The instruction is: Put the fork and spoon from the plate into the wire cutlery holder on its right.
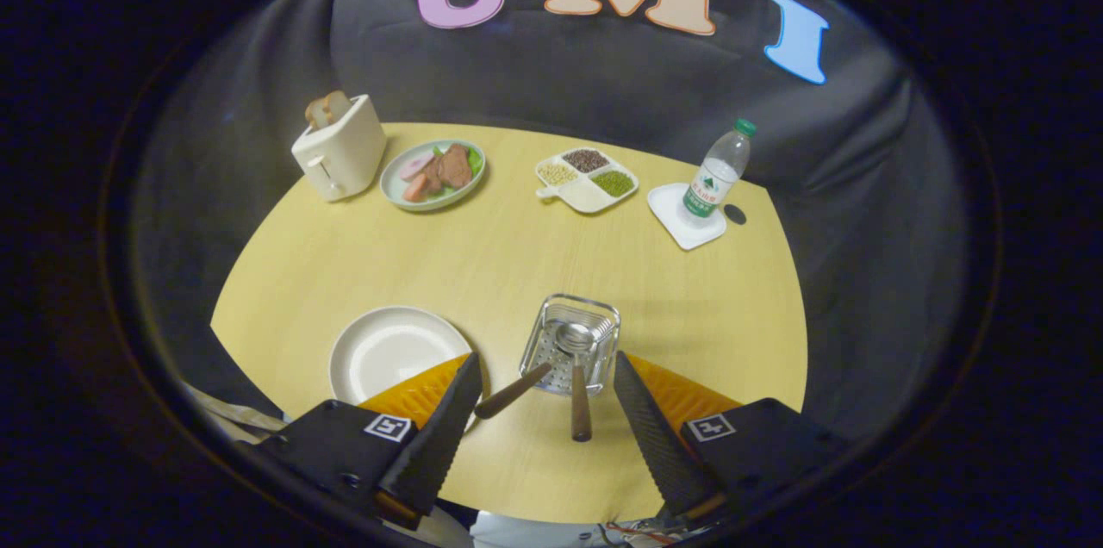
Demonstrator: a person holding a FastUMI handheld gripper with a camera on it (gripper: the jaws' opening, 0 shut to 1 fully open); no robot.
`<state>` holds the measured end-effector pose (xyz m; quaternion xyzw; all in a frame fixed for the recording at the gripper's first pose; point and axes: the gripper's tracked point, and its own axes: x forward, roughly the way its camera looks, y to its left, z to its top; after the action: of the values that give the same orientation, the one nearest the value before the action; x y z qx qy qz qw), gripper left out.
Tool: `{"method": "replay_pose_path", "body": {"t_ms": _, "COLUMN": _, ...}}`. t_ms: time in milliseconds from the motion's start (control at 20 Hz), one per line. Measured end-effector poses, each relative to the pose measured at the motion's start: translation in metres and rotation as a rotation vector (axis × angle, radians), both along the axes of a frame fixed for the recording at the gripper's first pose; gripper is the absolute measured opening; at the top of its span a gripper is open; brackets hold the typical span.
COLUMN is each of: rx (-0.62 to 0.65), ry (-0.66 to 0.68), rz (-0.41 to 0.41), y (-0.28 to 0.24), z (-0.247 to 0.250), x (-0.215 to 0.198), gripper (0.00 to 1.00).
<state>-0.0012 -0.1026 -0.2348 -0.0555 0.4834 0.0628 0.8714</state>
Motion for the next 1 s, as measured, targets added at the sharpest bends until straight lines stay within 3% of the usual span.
{"method": "replay_pose_path", "body": {"t_ms": 400, "rx": 0.131, "ry": -0.263, "rz": -0.053, "y": 0.028, "z": 0.041, "x": -0.009, "gripper": 0.99}}
{"method": "replay_pose_path", "body": {"t_ms": 1000, "rx": 0.184, "ry": -0.587, "rz": -0.098, "y": 0.040, "z": 0.105, "x": -0.027, "gripper": 0.98}}
